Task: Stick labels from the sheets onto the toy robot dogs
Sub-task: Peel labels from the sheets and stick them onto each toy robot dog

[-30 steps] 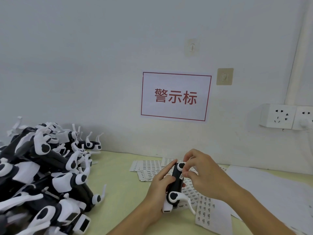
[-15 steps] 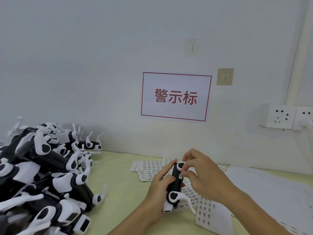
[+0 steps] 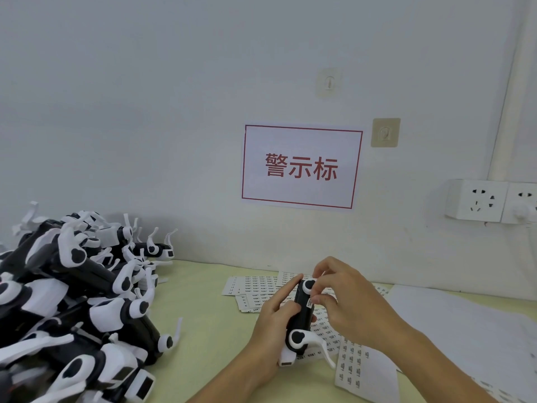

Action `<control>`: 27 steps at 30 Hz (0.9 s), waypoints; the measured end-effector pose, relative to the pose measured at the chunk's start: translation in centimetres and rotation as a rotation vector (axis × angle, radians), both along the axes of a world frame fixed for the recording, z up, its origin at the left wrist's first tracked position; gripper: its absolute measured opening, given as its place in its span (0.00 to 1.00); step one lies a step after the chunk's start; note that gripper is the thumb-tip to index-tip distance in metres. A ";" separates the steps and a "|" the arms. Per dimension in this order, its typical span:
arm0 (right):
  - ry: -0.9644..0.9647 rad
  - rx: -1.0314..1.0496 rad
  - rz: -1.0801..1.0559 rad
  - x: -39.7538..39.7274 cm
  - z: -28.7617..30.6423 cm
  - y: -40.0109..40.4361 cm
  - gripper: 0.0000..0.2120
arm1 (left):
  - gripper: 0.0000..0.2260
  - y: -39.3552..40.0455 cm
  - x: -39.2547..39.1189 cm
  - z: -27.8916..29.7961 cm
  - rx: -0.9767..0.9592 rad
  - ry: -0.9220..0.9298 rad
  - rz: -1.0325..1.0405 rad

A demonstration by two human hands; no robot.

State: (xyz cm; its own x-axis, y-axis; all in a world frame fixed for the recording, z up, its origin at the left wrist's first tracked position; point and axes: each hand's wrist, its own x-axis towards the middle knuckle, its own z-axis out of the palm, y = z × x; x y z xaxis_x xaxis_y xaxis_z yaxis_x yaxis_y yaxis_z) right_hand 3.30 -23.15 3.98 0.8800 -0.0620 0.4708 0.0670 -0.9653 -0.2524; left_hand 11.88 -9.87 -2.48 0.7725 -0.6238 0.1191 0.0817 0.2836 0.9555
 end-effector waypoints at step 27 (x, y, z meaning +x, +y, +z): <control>-0.013 -0.007 -0.009 -0.1 0.0 0.1 0.06 | 0.22 0.4 -1.1 0.5 0.110 -0.181 0.063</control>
State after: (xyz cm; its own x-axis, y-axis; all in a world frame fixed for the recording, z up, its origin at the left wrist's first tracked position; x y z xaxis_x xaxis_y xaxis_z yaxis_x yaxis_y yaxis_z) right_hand 3.16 -23.03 3.95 0.8733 -0.0661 0.4828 0.0620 -0.9676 -0.2447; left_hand 10.77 -9.45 -2.01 0.7825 -0.5919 0.1932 -0.1085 0.1759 0.9784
